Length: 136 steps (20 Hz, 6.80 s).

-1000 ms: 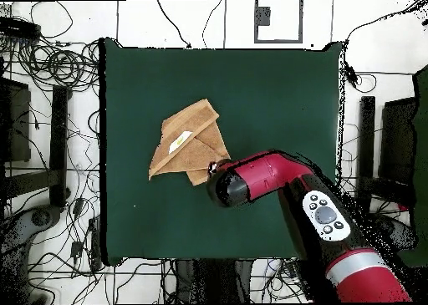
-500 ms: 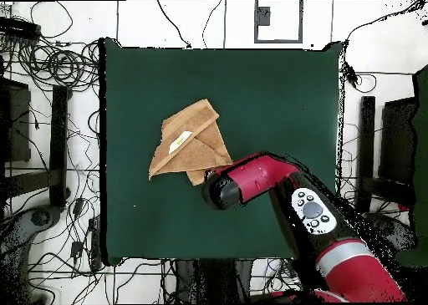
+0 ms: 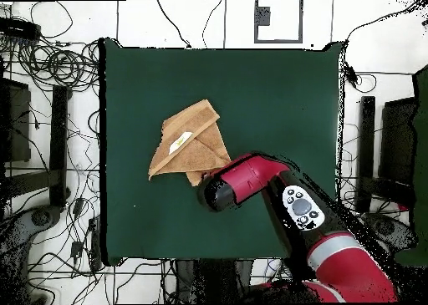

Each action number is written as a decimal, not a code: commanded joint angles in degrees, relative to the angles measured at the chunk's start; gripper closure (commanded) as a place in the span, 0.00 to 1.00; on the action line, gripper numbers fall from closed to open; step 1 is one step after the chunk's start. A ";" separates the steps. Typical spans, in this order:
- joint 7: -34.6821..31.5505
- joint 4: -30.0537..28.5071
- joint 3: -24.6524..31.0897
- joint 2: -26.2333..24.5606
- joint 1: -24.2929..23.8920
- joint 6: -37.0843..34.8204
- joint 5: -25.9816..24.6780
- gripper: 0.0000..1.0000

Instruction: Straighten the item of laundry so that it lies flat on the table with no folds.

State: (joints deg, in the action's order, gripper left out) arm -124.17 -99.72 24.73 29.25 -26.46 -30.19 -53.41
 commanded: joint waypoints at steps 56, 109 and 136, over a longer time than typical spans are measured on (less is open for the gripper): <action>12.18 0.90 3.34 -1.75 -0.13 -5.06 -1.00 0.00; 10.14 0.63 6.70 -0.19 -2.04 6.96 -5.22 1.00; 13.65 -10.25 13.27 10.11 -8.68 -1.29 5.32 1.00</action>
State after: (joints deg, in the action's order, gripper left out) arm -124.17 -103.13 29.76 35.48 -34.68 -25.53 -53.16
